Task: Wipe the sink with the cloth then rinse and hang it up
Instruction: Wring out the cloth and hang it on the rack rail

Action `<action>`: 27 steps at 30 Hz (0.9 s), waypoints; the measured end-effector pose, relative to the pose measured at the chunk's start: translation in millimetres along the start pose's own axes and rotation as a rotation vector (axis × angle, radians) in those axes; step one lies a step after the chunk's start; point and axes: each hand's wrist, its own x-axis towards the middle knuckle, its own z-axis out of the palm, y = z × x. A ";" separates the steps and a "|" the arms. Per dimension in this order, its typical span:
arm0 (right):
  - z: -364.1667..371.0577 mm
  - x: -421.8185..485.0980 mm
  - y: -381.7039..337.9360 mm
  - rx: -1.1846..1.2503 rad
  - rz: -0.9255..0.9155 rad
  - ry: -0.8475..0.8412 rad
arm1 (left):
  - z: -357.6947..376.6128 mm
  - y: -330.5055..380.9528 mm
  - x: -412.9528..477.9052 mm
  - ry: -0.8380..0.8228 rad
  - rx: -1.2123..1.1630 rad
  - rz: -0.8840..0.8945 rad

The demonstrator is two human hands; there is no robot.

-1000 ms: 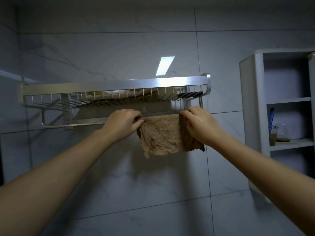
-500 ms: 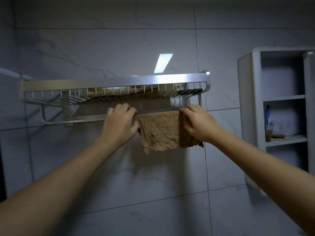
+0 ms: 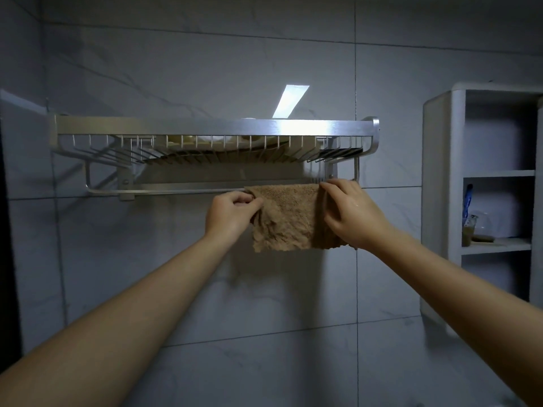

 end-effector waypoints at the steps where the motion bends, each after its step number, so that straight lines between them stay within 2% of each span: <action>1: -1.1 -0.3 0.1 -0.003 -0.002 -0.002 | 2.0 2.2 0.9 0.013 0.005 -0.009; 7: -8.4 0.2 6.6 0.009 -0.023 -0.005 | 1.4 18.0 8.7 0.177 0.159 0.214; 14: -8.2 -7.9 11.1 0.055 -0.036 -0.045 | 11.8 44.2 20.3 0.147 0.295 0.328; 23: -13.8 -3.0 13.2 0.158 -0.011 -0.072 | 87.8 79.0 22.6 -0.100 0.261 0.472; 27: -17.3 -14.8 25.5 0.181 -0.024 0.006 | 112.9 93.7 22.9 -0.368 0.321 0.513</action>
